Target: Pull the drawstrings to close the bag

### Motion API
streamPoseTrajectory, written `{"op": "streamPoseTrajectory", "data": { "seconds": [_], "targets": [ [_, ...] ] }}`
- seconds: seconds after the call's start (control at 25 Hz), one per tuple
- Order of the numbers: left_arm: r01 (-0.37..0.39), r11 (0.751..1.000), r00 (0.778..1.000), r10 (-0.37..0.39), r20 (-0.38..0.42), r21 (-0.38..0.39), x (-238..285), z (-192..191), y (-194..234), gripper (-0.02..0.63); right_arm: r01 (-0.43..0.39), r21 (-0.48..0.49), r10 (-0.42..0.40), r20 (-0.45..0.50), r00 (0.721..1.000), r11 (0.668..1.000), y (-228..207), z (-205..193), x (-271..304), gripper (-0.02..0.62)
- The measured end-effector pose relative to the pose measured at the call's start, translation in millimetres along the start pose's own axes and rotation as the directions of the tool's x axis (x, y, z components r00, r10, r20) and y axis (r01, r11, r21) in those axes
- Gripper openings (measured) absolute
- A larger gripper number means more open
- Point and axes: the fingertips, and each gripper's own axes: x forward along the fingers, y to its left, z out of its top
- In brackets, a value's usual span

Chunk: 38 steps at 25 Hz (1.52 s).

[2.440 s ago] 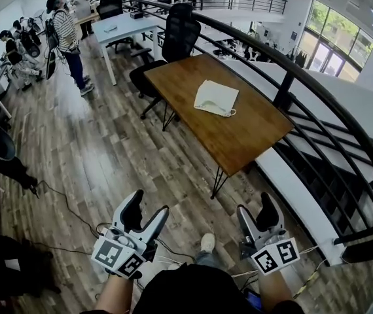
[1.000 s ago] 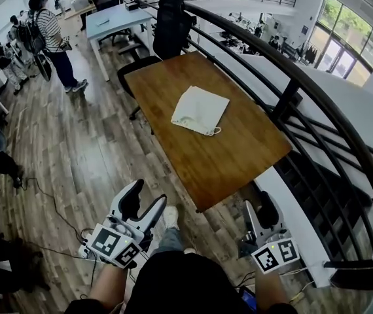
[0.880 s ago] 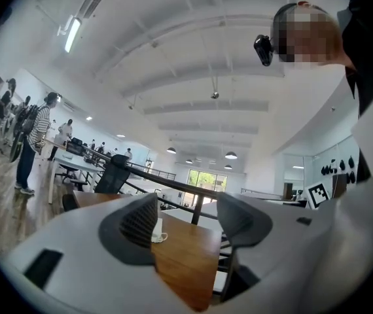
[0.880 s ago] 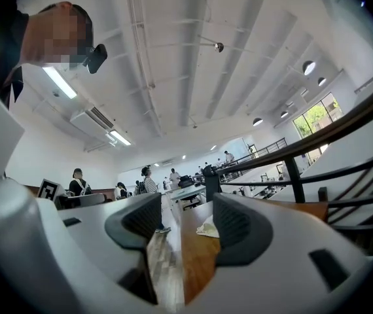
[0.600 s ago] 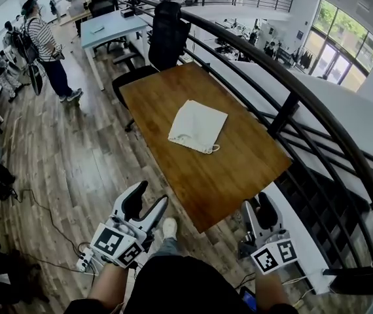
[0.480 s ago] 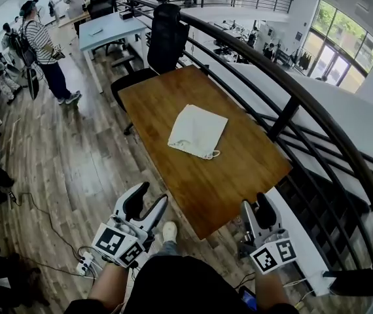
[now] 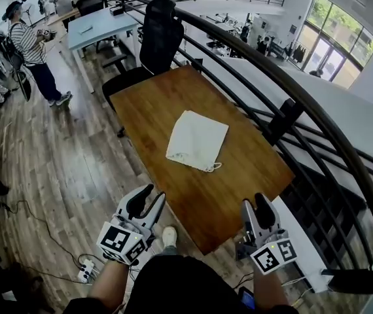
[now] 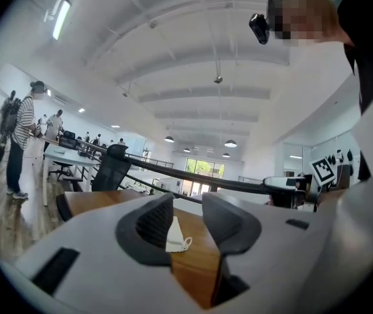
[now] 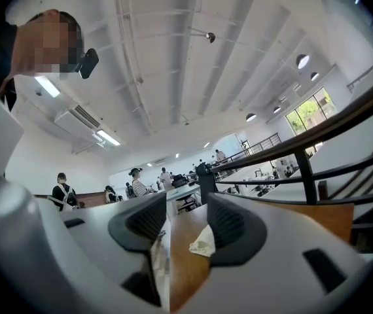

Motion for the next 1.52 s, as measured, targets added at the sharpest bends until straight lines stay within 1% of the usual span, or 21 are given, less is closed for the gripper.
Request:
{"op": "streamPoseTrajectory", "data": {
  "seconds": [0.08,0.2,0.32,0.48,0.6,0.76,0.88,0.96,1.04,1.16,1.24,1.4,1.44,1.52],
  "targets": [
    [0.003,1.0,1.0,-0.003,-0.026,-0.003,14,-7,10,0.139,0.016,-0.013,-0.017,-0.023,1.0,1.0,-6,-4,10,0.19],
    [0.017,1.0,0.997,-0.016,-0.08,0.01,34,-21,25,0.137,0.035,0.009,-0.034,-0.063,0.997,0.999,-14,-17,24,0.179],
    [0.031,0.999,0.991,-0.029,-0.128,0.012,52,-33,43,0.137,0.047,0.041,-0.043,-0.094,0.995,0.998,-19,-30,44,0.172],
    [0.055,0.998,0.981,-0.051,-0.189,0.012,77,-49,61,0.137,0.078,0.041,-0.071,-0.143,0.987,0.996,-26,-49,71,0.161],
    [0.068,0.997,0.966,-0.055,-0.253,0.043,98,-66,70,0.137,0.098,0.067,-0.086,-0.165,0.983,0.993,-29,-57,82,0.16],
    [0.089,0.992,0.942,-0.053,-0.331,0.093,121,-92,81,0.135,0.113,0.071,-0.097,-0.198,0.975,0.991,-31,-70,91,0.159],
    [0.119,0.988,0.918,-0.071,-0.389,0.099,131,-110,79,0.133,0.139,0.077,-0.119,-0.224,0.967,0.987,-35,-76,87,0.156],
    [0.123,0.988,0.902,-0.07,-0.425,0.098,139,-122,79,0.132,0.159,0.088,-0.135,-0.234,0.963,0.983,-40,-79,84,0.153],
    [0.094,0.99,0.885,-0.033,-0.465,0.109,150,-136,85,0.12,0.175,0.094,-0.148,-0.244,0.958,0.98,-48,-83,82,0.153],
    [-0.005,0.99,0.842,0.081,-0.533,0.142,166,-160,98,0.11,0.186,0.096,-0.152,-0.282,0.947,0.978,-63,-91,79,0.153],
    [-0.052,0.987,0.82,0.129,-0.558,0.153,176,-172,103,0.112,0.175,0.095,-0.138,-0.31,0.941,0.98,-71,-95,81,0.153],
    [-0.083,0.985,0.788,0.156,-0.595,0.149,186,-190,109,0.117,0.131,0.096,-0.09,-0.35,0.932,0.987,-74,-97,91,0.153],
    [-0.096,0.984,0.783,0.168,-0.599,0.15,188,-193,110,0.12,0.118,0.096,-0.076,-0.363,0.929,0.988,-77,-98,94,0.153],
    [-0.122,0.982,0.779,0.184,-0.6,0.143,197,-197,114,0.124,0.095,0.1,-0.05,-0.386,0.921,0.99,-83,-102,102,0.152]
  ]
}}
